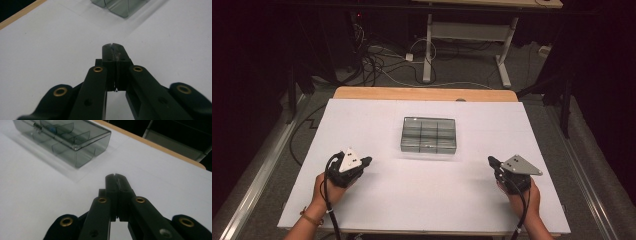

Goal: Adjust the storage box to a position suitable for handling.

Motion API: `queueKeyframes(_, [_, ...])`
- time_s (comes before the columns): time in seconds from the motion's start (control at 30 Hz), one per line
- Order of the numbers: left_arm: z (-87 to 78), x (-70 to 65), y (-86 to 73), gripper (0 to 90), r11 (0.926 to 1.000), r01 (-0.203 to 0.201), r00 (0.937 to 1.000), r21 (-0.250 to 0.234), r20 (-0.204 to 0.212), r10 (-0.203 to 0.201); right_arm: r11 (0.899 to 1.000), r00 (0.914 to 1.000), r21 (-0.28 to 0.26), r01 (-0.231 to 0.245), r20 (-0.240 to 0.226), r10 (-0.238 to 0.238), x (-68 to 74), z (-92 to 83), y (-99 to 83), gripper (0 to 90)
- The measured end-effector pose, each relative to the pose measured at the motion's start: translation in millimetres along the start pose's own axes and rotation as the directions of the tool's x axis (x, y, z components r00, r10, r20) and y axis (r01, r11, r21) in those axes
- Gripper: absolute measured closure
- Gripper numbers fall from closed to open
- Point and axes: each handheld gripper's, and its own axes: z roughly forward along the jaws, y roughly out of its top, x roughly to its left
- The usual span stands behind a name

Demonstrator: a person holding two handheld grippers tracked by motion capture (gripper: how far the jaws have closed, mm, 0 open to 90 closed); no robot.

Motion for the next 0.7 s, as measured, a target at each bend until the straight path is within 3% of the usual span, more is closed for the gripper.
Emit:
queueKeyframes(0.13, [20.2,8.6,13.4,87.8,0.9994,0.032,0.9992,0.008,0.024,-0.032,1.000,0.9999,0.021,0.003,-0.010,-0.003,3.2,27.7,17.2,90.0])
queueKeyframes(0.3, [43.1,20.3,32.0,87.7,0.9980,0.063,0.9971,0.011,0.042,-0.063,0.999,0.9985,0.054,-0.004,-0.054,0.007,13.5,71.1,39.3,90.0])
queueKeyframes(0.37, [52.4,24.6,40.1,87.7,0.9973,0.073,0.9968,0.005,0.030,-0.073,0.997,0.9994,0.076,0.007,-0.035,-0.004,15.4,89.4,45.4,90.0])
queueKeyframes(0.43, [57.9,26.7,44.3,87.7,0.9970,0.077,0.9965,0.009,0.031,-0.077,0.994,0.9998,0.108,0.018,0.008,-0.019,15.4,106.5,48.3,90.0])
queueKeyframes(0.5, [76.1,30.8,54.9,87.6,0.9956,0.091,0.9954,0.024,0.030,-0.091,0.991,0.9998,0.133,-0.008,0.021,0.005,10.9,121.6,47.4,90.0])
queueKeyframes(0.67, [103.8,31.3,64.6,87.4,0.9928,0.100,0.9945,0.066,0.022,-0.102,0.977,0.9977,0.203,-0.060,-0.019,0.065,4.6,144.3,45.3,90.0])
queueKeyframes(0.7, [107.8,30.8,65.4,87.4,0.9919,0.100,0.9948,0.078,0.015,-0.101,0.974,0.9979,0.222,-0.050,-0.029,0.058,5.0,147.1,45.7,90.0])
